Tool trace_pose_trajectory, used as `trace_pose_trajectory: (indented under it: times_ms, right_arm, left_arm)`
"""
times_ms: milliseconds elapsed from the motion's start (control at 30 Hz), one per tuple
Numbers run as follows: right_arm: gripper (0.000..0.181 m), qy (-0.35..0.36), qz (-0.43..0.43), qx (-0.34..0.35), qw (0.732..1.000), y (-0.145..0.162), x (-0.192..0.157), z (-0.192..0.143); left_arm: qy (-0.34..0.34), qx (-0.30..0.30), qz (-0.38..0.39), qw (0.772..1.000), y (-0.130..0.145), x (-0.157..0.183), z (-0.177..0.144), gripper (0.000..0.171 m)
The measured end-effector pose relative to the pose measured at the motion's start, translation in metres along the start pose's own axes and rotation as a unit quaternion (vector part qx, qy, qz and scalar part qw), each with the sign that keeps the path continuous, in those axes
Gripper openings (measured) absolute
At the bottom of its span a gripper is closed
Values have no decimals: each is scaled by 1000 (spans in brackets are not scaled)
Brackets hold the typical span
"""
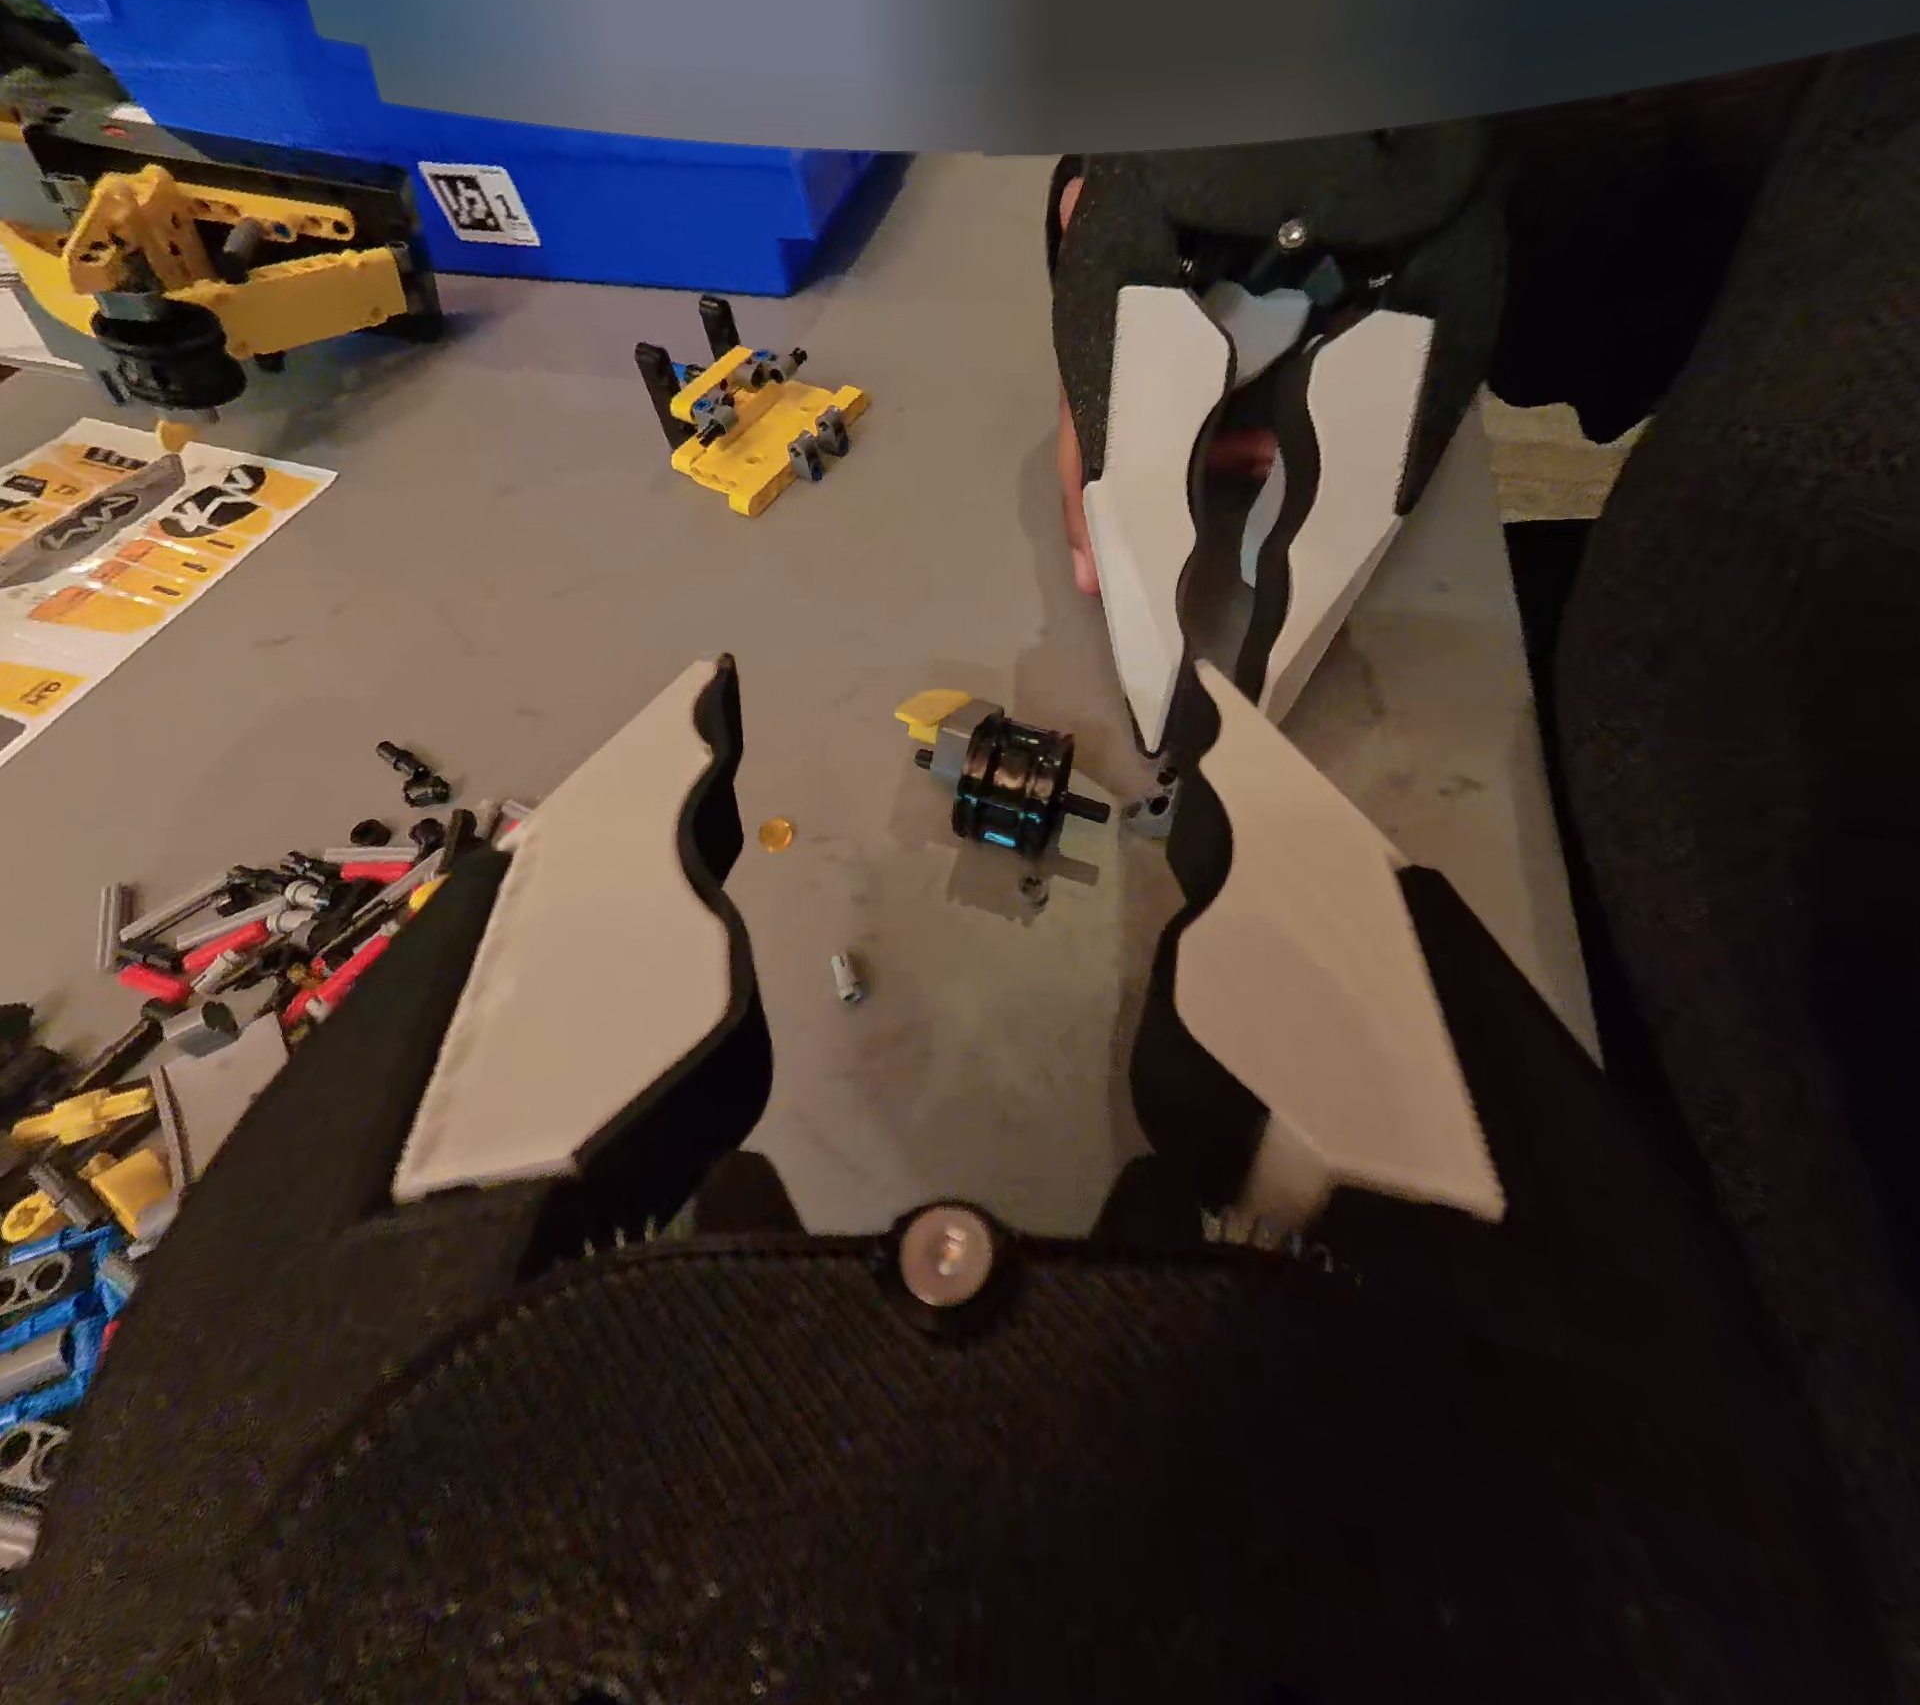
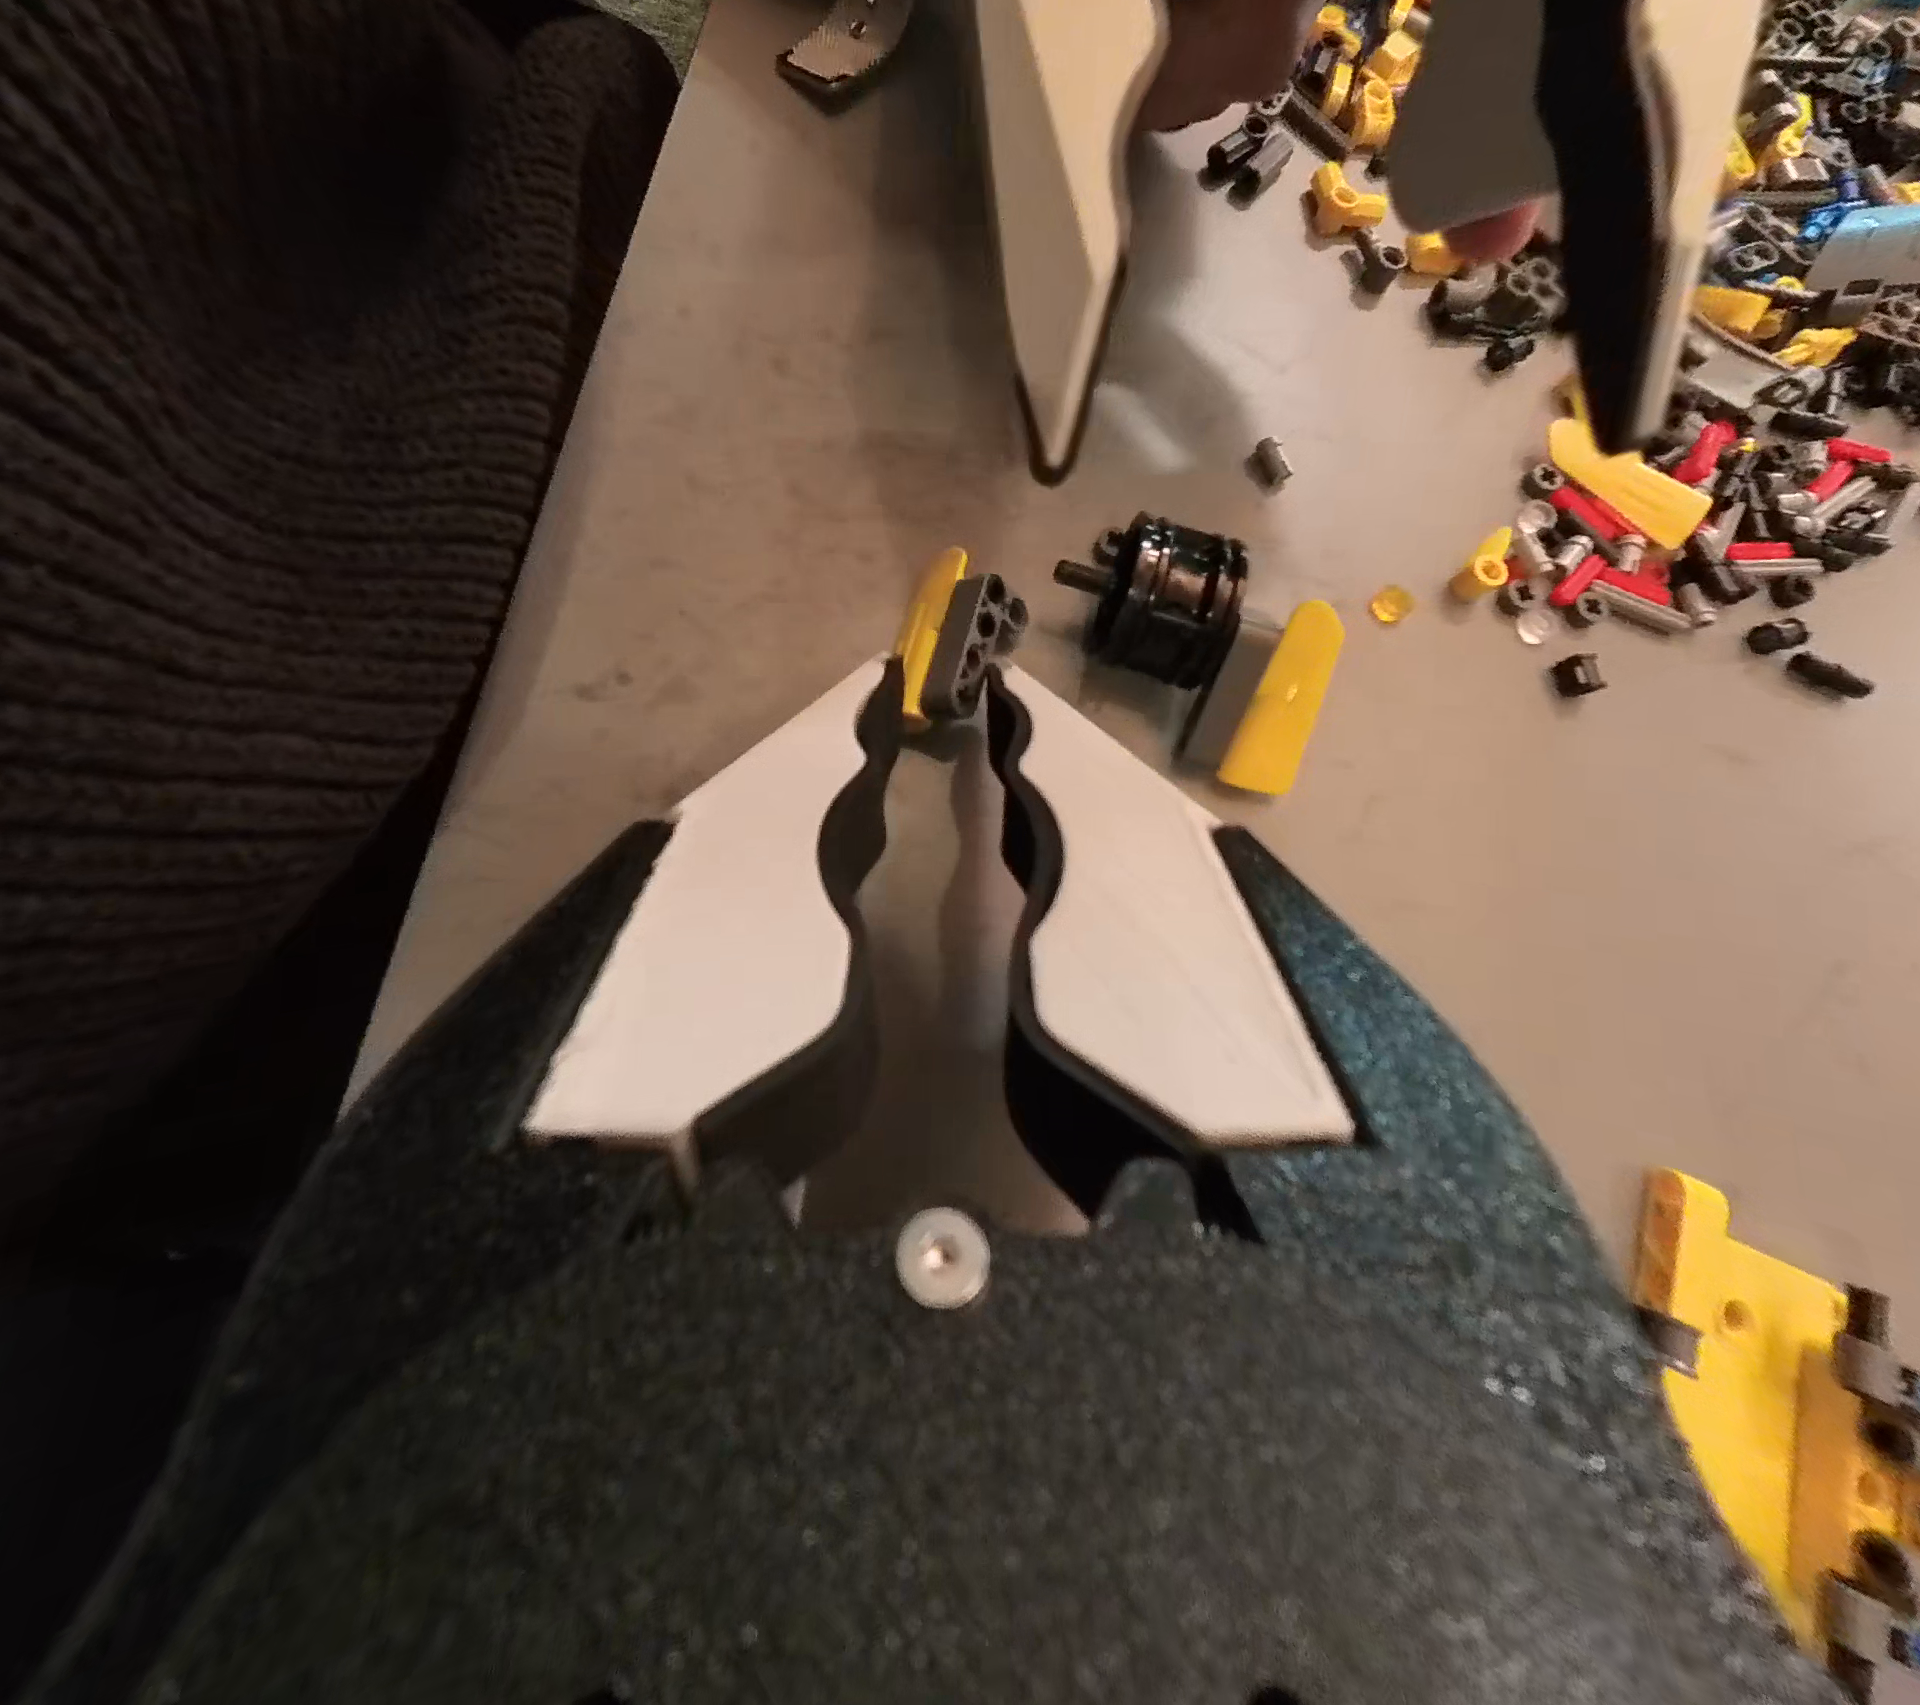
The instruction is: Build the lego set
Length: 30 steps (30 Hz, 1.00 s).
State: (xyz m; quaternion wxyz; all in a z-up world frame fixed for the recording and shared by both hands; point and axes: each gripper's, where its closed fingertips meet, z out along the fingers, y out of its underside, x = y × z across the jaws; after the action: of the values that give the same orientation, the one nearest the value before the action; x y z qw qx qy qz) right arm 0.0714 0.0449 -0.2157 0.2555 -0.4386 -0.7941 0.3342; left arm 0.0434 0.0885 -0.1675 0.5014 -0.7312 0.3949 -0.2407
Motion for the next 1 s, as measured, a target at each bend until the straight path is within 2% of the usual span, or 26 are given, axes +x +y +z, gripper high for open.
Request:
trace_pose_trajectory:
  times_ms: [100,200,300,433,533,767,1000]
  right_arm:
    - [17,5,-1,-2,1000,2,2,-1]
    - [34,22,0,-3,1000,6,8,-6]
    - [40,34,0,-7,999,10,13,-12]
    - [40,39,-17,18,999,1,12,-17]
    - [36,11,-27,52,998,-12,-1,-17]
    - [19,17,-55,6,998,3,-3,-6]
    - [18,43,-51,-13,998,8,7,-4]
  left_arm:
    - [-10,-10,-13,1000,3,-5,2,54]
    - [2,-22,-23,999,6,-4,3,43]
    - [19,-37,-17,999,11,2,4,33]
    - [40,-53,-7,998,16,10,3,29]
    - [46,-67,-5,997,21,11,4,22]
    - [44,-89,-9,995,28,10,5,16]
    - [50,-94,-22,994,30,10,2,16]
